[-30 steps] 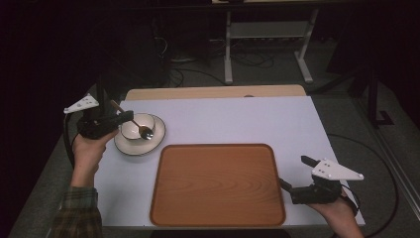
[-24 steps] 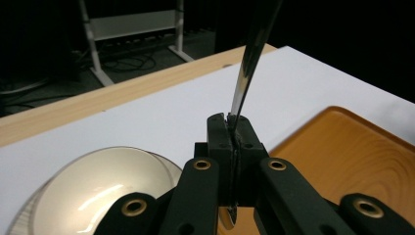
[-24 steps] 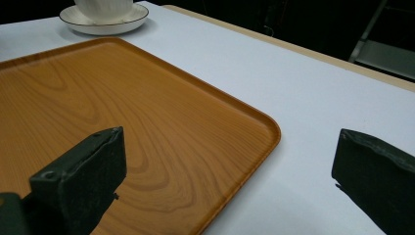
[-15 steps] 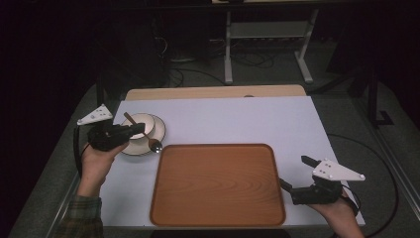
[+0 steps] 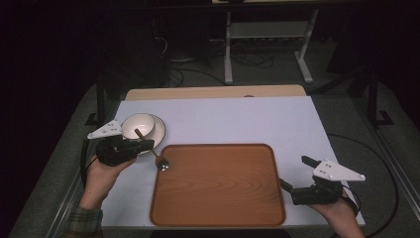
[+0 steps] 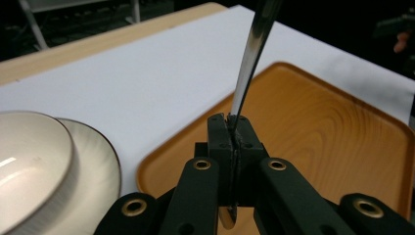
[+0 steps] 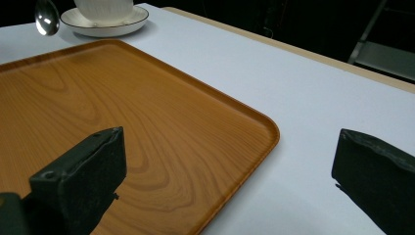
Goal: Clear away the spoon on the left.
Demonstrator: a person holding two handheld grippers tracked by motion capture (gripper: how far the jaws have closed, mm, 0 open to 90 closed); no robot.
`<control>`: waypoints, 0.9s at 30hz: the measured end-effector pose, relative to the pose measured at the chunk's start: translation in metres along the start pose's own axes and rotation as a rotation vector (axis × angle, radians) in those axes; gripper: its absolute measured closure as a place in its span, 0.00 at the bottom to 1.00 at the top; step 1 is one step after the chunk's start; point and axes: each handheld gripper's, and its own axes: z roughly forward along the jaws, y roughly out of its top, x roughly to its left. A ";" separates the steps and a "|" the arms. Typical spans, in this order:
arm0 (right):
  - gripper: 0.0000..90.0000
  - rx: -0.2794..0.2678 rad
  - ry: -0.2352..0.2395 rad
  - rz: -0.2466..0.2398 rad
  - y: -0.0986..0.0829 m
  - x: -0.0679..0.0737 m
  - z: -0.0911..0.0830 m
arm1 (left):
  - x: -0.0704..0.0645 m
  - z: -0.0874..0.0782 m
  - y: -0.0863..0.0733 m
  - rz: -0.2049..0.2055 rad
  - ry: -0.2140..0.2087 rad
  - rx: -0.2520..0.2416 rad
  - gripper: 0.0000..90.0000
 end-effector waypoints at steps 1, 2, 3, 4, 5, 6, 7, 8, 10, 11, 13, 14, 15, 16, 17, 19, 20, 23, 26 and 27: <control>0.00 -0.001 0.000 -0.001 0.000 0.000 0.000 | -0.001 0.001 -0.002 0.000 -0.005 0.004 0.99; 0.00 -0.001 -0.001 0.000 0.000 0.000 0.000 | -0.003 0.002 -0.004 0.000 -0.011 0.012 0.99; 0.00 -0.001 -0.001 0.000 0.000 0.000 0.000 | -0.006 0.003 -0.006 0.002 -0.017 0.023 0.99; 0.00 -0.003 -0.002 -0.001 0.000 0.000 0.000 | -0.007 0.003 -0.007 0.006 -0.020 0.031 0.99; 0.00 -0.002 -0.001 -0.001 0.000 0.000 0.000 | -0.009 0.004 -0.009 0.009 -0.022 0.042 0.99; 0.00 -0.002 -0.002 -0.003 0.000 0.000 0.000 | -0.010 0.005 -0.011 0.013 -0.022 0.049 0.99; 0.00 -0.002 -0.001 -0.003 0.000 0.000 -0.001 | -0.011 0.006 -0.012 0.015 -0.024 0.056 0.99; 0.00 -0.002 -0.001 -0.003 0.000 0.000 -0.001 | -0.013 0.007 -0.014 0.012 -0.033 0.066 0.99; 0.00 -0.002 -0.002 -0.002 0.000 0.000 -0.001 | -0.014 0.009 -0.017 0.014 -0.037 0.079 0.99; 0.00 -0.002 -0.003 -0.001 0.000 0.000 -0.001 | -0.015 0.011 -0.018 0.016 -0.039 0.090 0.99; 0.00 -0.003 -0.003 0.000 0.000 0.000 -0.001 | -0.017 0.013 -0.020 0.021 -0.040 0.105 0.99; 0.00 -0.004 -0.004 0.000 0.000 0.000 -0.001 | -0.017 0.014 -0.020 0.024 -0.041 0.112 0.99; 0.00 -0.004 -0.003 -0.001 0.001 0.000 -0.001 | -0.018 0.015 -0.021 0.026 -0.042 0.121 0.99; 0.00 -0.003 -0.004 -0.001 0.000 0.000 -0.001 | -0.018 0.016 -0.021 0.035 -0.035 0.129 0.99; 0.00 -0.004 -0.003 -0.001 0.000 0.001 -0.001 | -0.019 0.017 -0.021 0.039 -0.036 0.136 0.99; 0.00 -0.004 -0.002 -0.001 0.000 0.001 -0.002 | -0.019 0.020 -0.022 0.038 -0.039 0.143 0.99; 0.00 -0.005 -0.002 -0.001 0.000 0.000 -0.002 | -0.019 0.021 -0.023 0.036 -0.043 0.141 0.99; 0.00 -0.007 -0.002 0.002 0.000 0.000 -0.002 | -0.020 0.023 -0.022 0.039 -0.048 0.143 0.99; 0.00 -0.007 -0.004 0.004 0.000 -0.001 -0.002 | -0.020 0.025 -0.021 0.041 -0.047 0.143 0.99; 0.00 -0.007 -0.004 0.004 0.000 -0.001 -0.002 | -0.020 0.026 -0.021 0.040 -0.049 0.142 0.99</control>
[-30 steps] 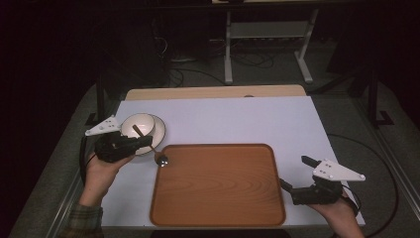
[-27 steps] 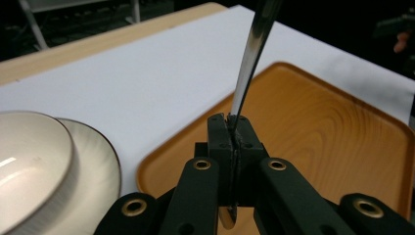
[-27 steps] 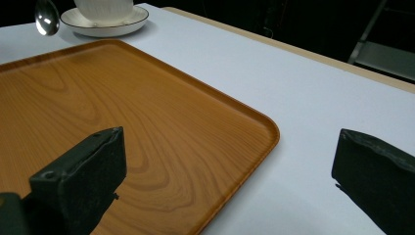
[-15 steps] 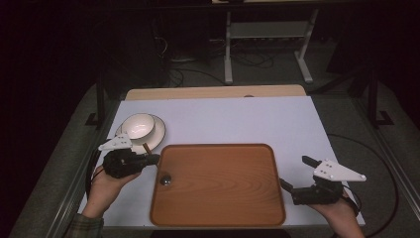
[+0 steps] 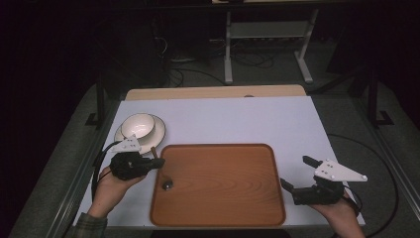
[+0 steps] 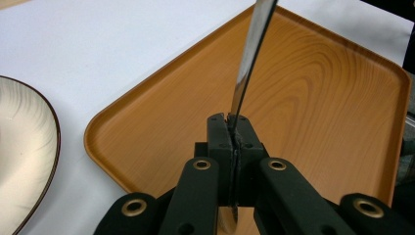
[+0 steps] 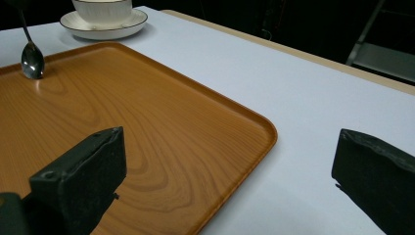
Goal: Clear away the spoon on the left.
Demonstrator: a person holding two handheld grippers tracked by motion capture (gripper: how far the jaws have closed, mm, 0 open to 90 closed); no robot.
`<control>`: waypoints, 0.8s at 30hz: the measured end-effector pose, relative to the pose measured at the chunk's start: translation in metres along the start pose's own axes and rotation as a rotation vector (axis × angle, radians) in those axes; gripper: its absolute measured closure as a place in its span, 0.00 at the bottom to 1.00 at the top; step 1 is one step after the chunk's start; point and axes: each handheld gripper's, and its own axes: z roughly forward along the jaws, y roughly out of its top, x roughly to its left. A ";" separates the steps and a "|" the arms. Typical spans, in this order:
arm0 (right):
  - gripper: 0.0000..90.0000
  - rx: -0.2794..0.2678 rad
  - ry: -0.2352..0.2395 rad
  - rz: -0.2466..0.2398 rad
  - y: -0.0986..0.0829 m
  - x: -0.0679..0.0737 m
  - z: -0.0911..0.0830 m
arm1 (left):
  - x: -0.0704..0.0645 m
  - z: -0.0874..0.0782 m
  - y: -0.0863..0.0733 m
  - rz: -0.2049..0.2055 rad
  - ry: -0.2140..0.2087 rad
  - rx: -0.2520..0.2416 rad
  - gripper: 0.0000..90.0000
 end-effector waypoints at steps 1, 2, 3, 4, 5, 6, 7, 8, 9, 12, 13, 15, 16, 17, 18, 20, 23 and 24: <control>0.00 -0.001 0.000 -0.001 0.000 0.000 0.000 | 0.000 0.001 0.001 0.000 0.000 -0.001 0.99; 0.00 -0.002 0.000 0.000 0.000 0.000 0.000 | 0.000 0.002 0.001 0.003 0.002 0.000 0.99; 0.00 -0.003 0.000 -0.002 0.000 0.000 0.000 | 0.000 0.003 0.002 0.004 0.001 0.000 0.99; 0.00 -0.001 0.000 -0.002 0.000 0.001 0.000 | 0.000 0.004 0.002 0.006 0.000 -0.002 0.99; 0.00 -0.002 0.000 -0.002 0.000 0.001 0.000 | -0.001 0.005 0.003 0.009 0.000 -0.002 0.99; 0.00 -0.003 0.001 -0.001 0.000 0.001 0.000 | -0.001 0.007 0.004 0.009 0.000 -0.003 0.99; 0.00 -0.004 0.002 0.001 0.000 0.001 0.000 | -0.001 0.008 0.005 0.011 -0.002 -0.002 0.99; 0.00 -0.004 0.002 0.002 0.000 0.000 0.000 | -0.002 0.009 0.005 0.012 -0.003 -0.003 0.99; 0.00 -0.004 0.003 0.003 0.000 0.000 0.000 | -0.002 0.011 0.006 0.015 -0.009 -0.001 0.99; 0.00 -0.004 0.005 0.004 0.000 0.001 0.000 | -0.001 0.015 0.008 0.017 -0.016 -0.004 0.99; 0.00 -0.005 0.007 0.004 0.000 0.001 0.000 | -0.001 0.016 0.008 0.016 -0.020 -0.002 0.99; 0.00 -0.004 0.008 0.003 0.000 0.001 0.000 | -0.001 0.019 0.009 0.019 -0.022 -0.008 0.99; 0.00 -0.004 0.007 0.003 -0.001 0.001 0.000 | -0.001 0.021 0.009 0.020 -0.026 -0.009 0.99; 0.00 -0.003 0.006 0.005 0.000 0.001 0.000 | 0.000 0.023 0.009 0.020 -0.031 -0.009 0.99; 0.00 -0.003 0.005 0.005 0.000 0.000 0.000 | 0.000 0.024 0.009 0.019 -0.033 -0.012 0.99; 0.00 -0.005 0.004 0.003 0.000 0.001 0.000 | -0.001 0.026 0.008 0.016 -0.042 -0.016 0.99; 0.00 -0.006 0.004 0.000 0.000 0.002 0.000 | -0.002 0.030 0.007 0.021 -0.040 -0.023 0.98; 0.00 -0.006 0.005 0.001 0.000 0.002 0.000 | -0.002 0.031 0.006 0.022 -0.042 -0.024 0.98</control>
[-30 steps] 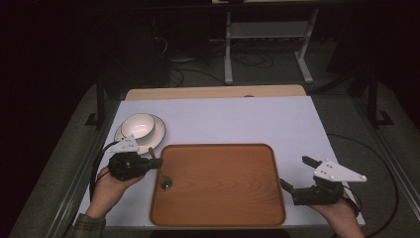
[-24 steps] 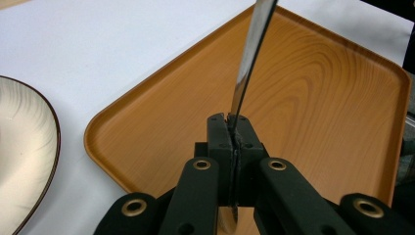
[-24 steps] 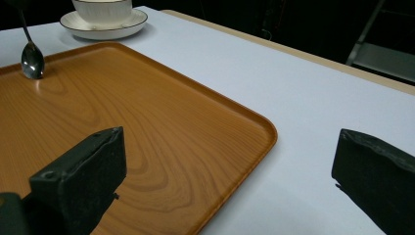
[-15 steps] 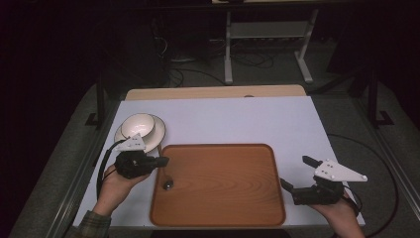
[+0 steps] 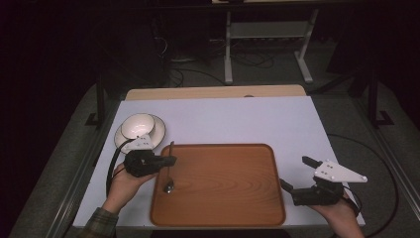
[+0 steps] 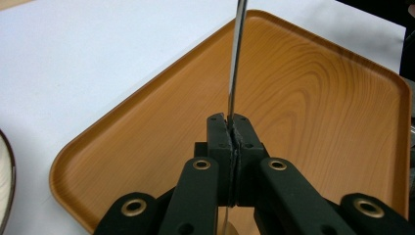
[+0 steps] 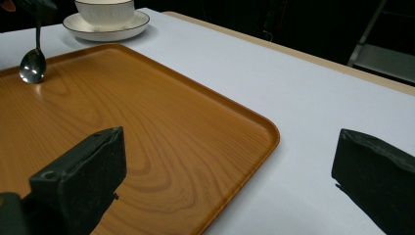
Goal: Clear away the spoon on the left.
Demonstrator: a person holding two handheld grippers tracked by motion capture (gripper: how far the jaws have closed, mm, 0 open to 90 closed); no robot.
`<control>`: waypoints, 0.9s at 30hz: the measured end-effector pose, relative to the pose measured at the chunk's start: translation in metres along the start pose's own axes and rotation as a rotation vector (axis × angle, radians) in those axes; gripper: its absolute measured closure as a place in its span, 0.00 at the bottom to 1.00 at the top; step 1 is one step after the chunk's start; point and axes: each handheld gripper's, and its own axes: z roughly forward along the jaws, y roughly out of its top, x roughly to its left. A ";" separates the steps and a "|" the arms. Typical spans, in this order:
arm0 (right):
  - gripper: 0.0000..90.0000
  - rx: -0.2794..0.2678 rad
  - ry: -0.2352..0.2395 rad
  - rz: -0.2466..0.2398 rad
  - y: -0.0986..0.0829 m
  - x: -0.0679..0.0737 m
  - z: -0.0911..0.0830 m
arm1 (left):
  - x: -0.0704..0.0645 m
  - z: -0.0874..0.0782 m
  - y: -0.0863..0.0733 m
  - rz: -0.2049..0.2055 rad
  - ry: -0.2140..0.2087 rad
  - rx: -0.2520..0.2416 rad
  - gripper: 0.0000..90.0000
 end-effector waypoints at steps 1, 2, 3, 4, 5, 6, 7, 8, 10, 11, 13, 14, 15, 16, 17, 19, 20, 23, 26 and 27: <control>0.00 0.001 0.001 0.000 0.000 0.000 0.000 | 0.000 0.001 -0.001 0.000 -0.002 -0.003 0.98; 0.00 0.003 0.002 -0.001 0.000 0.000 0.000 | -0.001 0.003 -0.001 0.000 -0.002 -0.004 0.98; 0.00 0.003 0.002 -0.001 0.000 0.000 0.001 | -0.001 0.005 -0.002 0.001 -0.003 -0.002 0.98; 0.00 0.004 0.002 -0.001 0.000 0.000 0.001 | -0.001 0.007 -0.003 0.003 -0.005 0.001 0.98; 0.00 0.003 0.002 -0.001 0.000 0.000 0.001 | -0.002 0.009 -0.004 0.001 -0.007 0.004 0.98; 0.00 0.003 0.003 -0.001 0.000 0.000 0.000 | -0.002 0.010 -0.004 0.005 -0.009 0.011 0.98; 0.00 0.002 0.002 -0.001 0.000 0.000 0.000 | -0.002 0.012 -0.004 0.008 -0.009 0.017 0.98; 0.00 0.002 0.002 -0.002 0.000 0.000 0.000 | -0.003 0.014 -0.005 0.011 -0.007 0.021 0.98; 0.00 0.003 0.002 -0.002 0.000 0.000 0.000 | -0.003 0.018 -0.006 0.012 -0.011 0.026 0.98; 0.00 0.004 0.002 -0.001 0.000 0.000 0.000 | -0.004 0.020 -0.007 0.014 -0.013 0.034 0.98; 0.00 0.004 0.002 -0.003 0.000 0.000 0.000 | -0.005 0.023 -0.007 0.017 -0.015 0.046 0.98; 0.00 0.004 0.003 -0.003 0.000 0.000 0.000 | -0.005 0.025 -0.008 0.018 -0.016 0.052 0.98; 0.00 0.004 0.003 -0.003 0.000 0.000 0.000 | -0.005 0.027 -0.009 0.018 -0.017 0.056 0.98; 0.00 0.005 0.003 -0.004 0.000 0.000 0.000 | -0.006 0.030 -0.010 0.022 -0.021 0.067 0.98; 0.00 0.005 0.003 -0.003 0.000 0.000 0.000 | -0.006 0.031 -0.010 0.025 -0.022 0.074 0.98; 0.00 0.006 0.002 -0.004 -0.001 0.000 0.001 | -0.007 0.035 -0.011 0.029 -0.026 0.088 0.98; 0.00 0.007 0.002 -0.004 -0.001 0.000 0.001 | -0.008 0.037 -0.011 0.032 -0.028 0.093 0.98; 0.00 0.009 0.005 -0.005 -0.001 0.001 0.001 | -0.008 0.040 -0.011 0.036 -0.030 0.104 0.98; 0.00 0.009 0.005 -0.006 -0.001 0.000 0.002 | -0.007 0.044 -0.012 0.036 -0.034 0.119 0.98; 0.00 0.009 0.005 -0.005 -0.001 0.000 0.002 | -0.007 0.046 -0.012 0.036 -0.034 0.126 0.98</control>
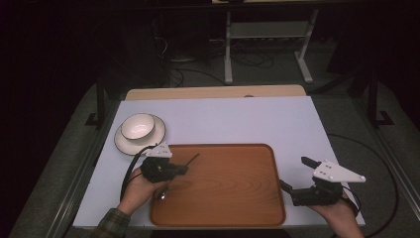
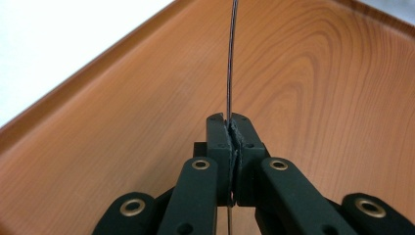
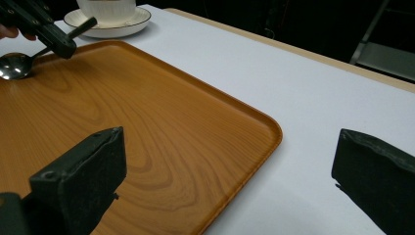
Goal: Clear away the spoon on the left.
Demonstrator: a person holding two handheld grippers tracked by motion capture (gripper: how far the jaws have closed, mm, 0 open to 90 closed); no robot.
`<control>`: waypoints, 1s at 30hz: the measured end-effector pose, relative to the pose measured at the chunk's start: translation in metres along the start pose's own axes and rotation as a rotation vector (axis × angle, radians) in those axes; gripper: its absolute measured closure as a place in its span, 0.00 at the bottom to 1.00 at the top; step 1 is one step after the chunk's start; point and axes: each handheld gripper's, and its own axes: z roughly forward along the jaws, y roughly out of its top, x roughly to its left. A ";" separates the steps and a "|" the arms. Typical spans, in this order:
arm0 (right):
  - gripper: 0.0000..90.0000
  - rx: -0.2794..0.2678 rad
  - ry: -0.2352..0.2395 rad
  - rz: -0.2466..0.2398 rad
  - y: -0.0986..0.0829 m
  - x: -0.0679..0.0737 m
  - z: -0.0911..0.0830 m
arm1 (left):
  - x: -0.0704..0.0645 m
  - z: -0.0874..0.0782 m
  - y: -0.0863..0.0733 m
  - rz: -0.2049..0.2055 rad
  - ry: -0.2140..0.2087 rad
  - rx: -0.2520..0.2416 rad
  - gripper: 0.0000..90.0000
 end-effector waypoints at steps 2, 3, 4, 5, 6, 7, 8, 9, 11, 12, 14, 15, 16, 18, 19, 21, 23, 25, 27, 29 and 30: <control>0.00 0.001 0.002 -0.002 0.000 0.000 0.000 | 0.000 0.003 0.000 0.002 -0.007 0.014 0.97; 0.00 0.002 0.002 -0.003 0.000 0.000 0.000 | 0.000 0.004 0.000 0.002 -0.007 0.017 0.97; 0.00 0.002 0.002 -0.002 0.000 0.000 0.000 | 0.000 0.005 0.000 0.004 -0.010 0.021 0.97; 0.00 0.002 0.001 -0.001 0.000 0.000 0.000 | 0.000 0.006 0.000 0.004 -0.012 0.025 0.97; 0.00 0.002 0.000 -0.001 0.000 0.000 0.000 | 0.000 0.007 0.000 0.008 -0.013 0.030 0.97; 0.01 0.002 0.000 -0.001 0.000 0.000 0.000 | -0.001 0.009 0.000 0.005 -0.017 0.034 0.97; 0.02 0.001 0.001 -0.002 0.000 -0.001 0.000 | -0.001 0.010 0.000 0.013 -0.022 0.045 0.97; 0.02 0.001 0.001 -0.002 -0.001 -0.001 0.000 | -0.002 0.012 0.000 0.018 -0.022 0.055 0.96; 0.02 0.002 0.004 -0.002 -0.001 0.000 0.000 | -0.004 0.014 0.000 0.026 -0.025 0.065 0.96; 0.02 0.002 0.005 -0.004 0.000 0.000 0.000 | -0.004 0.015 0.000 0.030 -0.028 0.067 0.96; 0.02 0.002 0.006 -0.004 -0.001 0.000 0.000 | -0.005 0.016 0.000 0.038 -0.027 0.075 0.95; 0.02 0.003 0.005 -0.003 -0.001 0.000 0.000 | -0.006 0.017 0.000 0.039 -0.028 0.077 0.94; 0.02 0.003 0.005 -0.003 0.000 0.000 0.000 | -0.006 0.017 0.000 0.040 -0.029 0.082 0.94; 0.02 0.001 0.004 -0.004 0.000 0.000 0.000 | -0.006 0.019 0.000 0.043 -0.036 0.091 0.94; 0.02 0.001 0.004 -0.003 0.000 0.000 0.000 | -0.006 0.020 0.000 0.044 -0.035 0.094 0.94; 0.02 0.002 0.004 -0.004 -0.001 0.000 0.000 | -0.006 0.021 -0.001 0.044 -0.039 0.099 0.93; 0.02 0.002 0.004 -0.003 -0.001 0.000 0.000 | -0.006 0.021 -0.001 0.049 -0.037 0.100 0.92; 0.02 0.001 0.003 -0.003 0.000 0.000 0.000 | -0.006 0.020 0.000 0.051 -0.036 0.094 0.91; 0.02 0.002 0.002 -0.003 -0.001 0.000 0.000 | -0.006 0.020 0.000 0.049 -0.035 0.090 0.90; 0.02 0.001 0.001 -0.002 -0.001 0.000 -0.001 | -0.006 0.020 0.000 0.050 -0.032 0.088 0.89; 0.02 0.001 0.001 -0.001 -0.001 0.000 -0.001 | -0.006 0.019 0.000 0.050 -0.031 0.086 0.88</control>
